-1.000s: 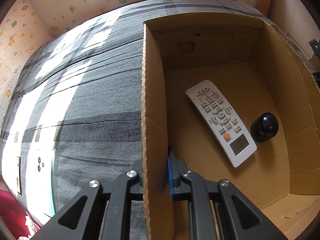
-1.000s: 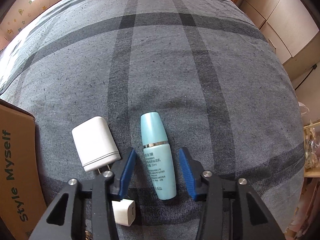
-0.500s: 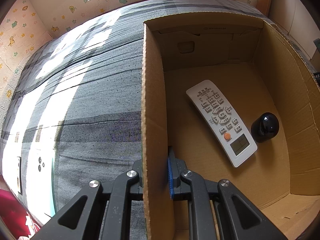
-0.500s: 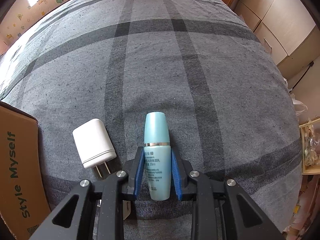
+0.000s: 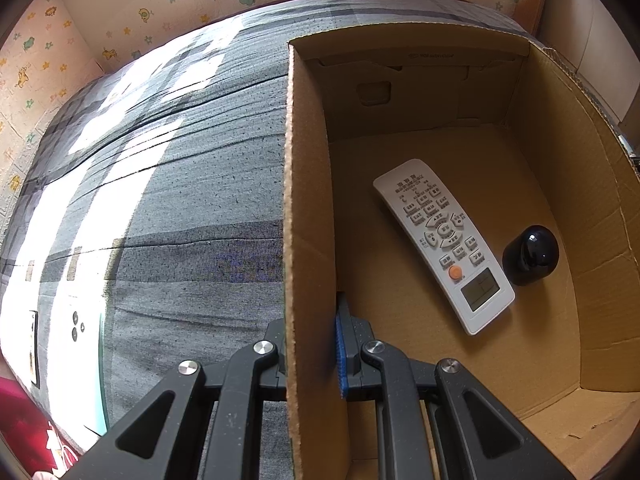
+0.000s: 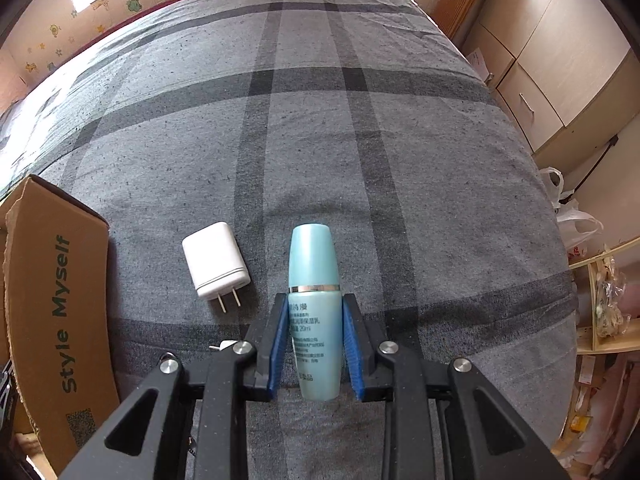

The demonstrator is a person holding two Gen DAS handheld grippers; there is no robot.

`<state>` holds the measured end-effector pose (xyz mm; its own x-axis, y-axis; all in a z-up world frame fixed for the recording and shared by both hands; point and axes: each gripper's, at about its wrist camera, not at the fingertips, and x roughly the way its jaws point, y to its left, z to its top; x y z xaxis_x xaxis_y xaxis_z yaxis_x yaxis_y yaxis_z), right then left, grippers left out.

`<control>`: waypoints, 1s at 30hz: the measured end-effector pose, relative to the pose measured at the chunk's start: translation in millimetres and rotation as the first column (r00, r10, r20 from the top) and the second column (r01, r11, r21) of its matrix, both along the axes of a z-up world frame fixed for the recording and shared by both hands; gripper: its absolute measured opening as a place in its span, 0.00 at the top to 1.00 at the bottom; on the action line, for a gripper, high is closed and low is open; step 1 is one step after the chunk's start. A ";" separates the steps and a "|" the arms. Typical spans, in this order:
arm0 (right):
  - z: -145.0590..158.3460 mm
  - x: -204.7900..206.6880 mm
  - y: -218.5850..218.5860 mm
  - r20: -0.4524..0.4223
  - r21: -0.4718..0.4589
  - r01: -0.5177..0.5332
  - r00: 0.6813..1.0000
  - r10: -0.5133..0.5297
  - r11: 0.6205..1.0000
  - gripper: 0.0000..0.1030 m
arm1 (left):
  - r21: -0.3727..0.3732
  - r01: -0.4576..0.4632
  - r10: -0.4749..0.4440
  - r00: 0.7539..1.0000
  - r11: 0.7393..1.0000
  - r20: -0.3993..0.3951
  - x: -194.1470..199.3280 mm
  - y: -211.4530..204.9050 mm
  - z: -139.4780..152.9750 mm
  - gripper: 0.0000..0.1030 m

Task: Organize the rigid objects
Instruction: 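Grasp the mint-green bottle with the right gripper, then carry the mint-green bottle into the box and lower it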

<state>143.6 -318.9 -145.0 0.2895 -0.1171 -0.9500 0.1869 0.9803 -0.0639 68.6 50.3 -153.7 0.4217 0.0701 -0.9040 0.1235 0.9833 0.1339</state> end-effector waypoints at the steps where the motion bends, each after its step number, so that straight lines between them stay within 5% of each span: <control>1: 5.1 -2.1 2.1 0.004 -0.005 -0.006 1.000 0.006 1.000 0.73 | 0.003 0.001 -0.001 1.000 1.000 0.001 -0.3 -0.2 0.0 0.86; 30: 89.7 -21.1 138.7 0.104 -0.024 -0.283 0.953 0.284 0.959 0.73 | 0.008 0.004 -0.004 1.000 1.000 0.005 -2.5 -2.0 0.3 0.86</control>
